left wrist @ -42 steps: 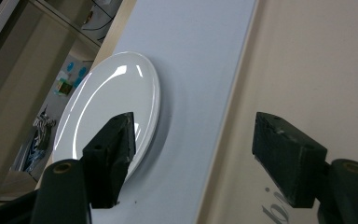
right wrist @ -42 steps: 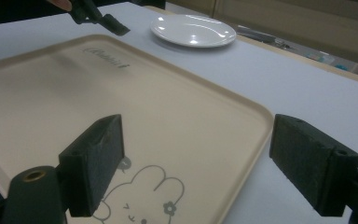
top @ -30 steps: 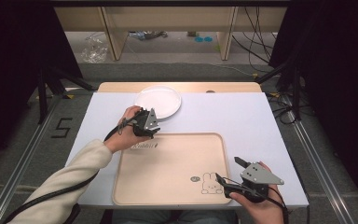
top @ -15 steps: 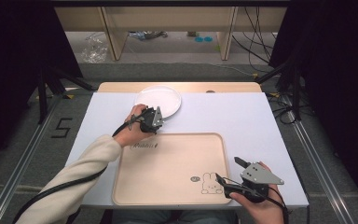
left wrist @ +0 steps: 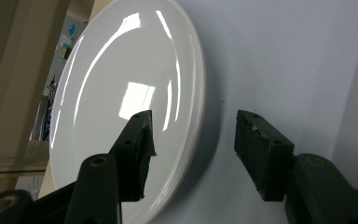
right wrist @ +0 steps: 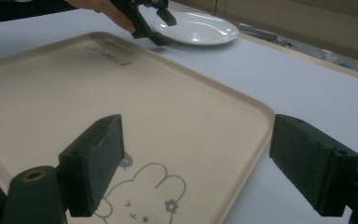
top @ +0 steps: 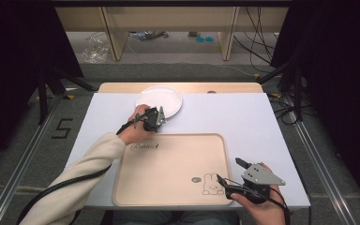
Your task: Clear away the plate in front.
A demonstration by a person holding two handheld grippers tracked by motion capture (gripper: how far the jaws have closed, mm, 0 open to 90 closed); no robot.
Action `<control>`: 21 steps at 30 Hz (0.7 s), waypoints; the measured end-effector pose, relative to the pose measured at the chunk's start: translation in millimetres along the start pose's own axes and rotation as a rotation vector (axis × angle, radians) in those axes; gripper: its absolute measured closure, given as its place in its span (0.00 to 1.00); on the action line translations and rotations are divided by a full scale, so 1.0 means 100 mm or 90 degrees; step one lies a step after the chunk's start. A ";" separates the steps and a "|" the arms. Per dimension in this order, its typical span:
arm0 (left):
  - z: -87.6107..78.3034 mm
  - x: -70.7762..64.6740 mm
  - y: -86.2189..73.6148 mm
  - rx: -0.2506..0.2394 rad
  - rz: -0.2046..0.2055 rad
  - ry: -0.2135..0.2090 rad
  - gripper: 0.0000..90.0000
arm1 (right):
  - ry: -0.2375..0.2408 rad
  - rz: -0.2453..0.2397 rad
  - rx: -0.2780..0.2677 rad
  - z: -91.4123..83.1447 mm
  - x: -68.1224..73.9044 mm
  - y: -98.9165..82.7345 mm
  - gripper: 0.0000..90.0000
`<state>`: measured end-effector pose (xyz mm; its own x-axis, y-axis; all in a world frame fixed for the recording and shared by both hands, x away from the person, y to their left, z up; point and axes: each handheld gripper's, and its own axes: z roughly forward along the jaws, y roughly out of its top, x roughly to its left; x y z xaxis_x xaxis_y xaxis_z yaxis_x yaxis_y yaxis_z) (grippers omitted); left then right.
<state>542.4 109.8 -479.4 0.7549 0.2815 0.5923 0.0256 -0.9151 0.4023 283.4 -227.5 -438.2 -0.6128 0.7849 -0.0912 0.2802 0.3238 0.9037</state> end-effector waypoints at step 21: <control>0.13 0.01 0.03 0.031 0.048 0.016 0.71 | -0.003 -0.007 -0.004 0.02 -0.01 -0.01 0.21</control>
<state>551.7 103.7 -486.1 0.7390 0.2185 0.6373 0.0024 -0.9468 0.3218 284.9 -227.2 -439.4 -0.6123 0.7839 -0.1032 0.2683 0.3287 0.9055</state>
